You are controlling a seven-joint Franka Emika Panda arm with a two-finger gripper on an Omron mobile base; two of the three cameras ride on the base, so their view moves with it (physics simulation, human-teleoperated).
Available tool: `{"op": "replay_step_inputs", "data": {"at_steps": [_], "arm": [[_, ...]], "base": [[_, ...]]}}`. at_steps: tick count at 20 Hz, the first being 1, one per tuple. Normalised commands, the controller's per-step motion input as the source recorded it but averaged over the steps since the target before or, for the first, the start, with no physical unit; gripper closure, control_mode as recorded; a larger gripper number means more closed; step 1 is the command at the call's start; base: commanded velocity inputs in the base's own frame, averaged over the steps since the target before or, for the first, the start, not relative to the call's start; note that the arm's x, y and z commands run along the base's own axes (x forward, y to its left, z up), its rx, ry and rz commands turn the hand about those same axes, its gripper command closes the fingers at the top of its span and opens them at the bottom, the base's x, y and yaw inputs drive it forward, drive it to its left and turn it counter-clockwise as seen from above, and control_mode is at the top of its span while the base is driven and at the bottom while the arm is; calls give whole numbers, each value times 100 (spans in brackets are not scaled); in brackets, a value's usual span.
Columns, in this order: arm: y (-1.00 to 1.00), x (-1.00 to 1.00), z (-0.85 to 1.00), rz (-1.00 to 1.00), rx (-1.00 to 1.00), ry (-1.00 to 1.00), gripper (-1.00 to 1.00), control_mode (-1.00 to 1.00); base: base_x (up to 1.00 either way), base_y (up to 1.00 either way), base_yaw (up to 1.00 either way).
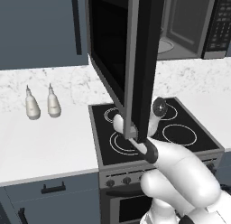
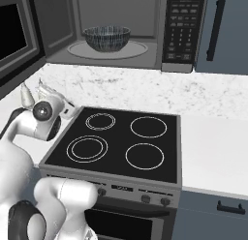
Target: Open the microwave, place the bowl with waffle inside the microwave, then close the microwave door and turn it on.
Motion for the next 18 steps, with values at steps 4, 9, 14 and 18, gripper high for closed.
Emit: {"op": "replay_step_inputs", "data": {"at_steps": [4,9,14,18], "arm": [[93,0,-9,0,-14,-5,-100,-100],[86,0,-2,0,-13,-3,-100,-100],[89,-47,6,-3,-13,-2,-100,-100],[99,-75,36,-9,-16,0,-100,-100]], "base": [[0,0,0],[0,0,0],[0,0,0],[0,0,0]]}}
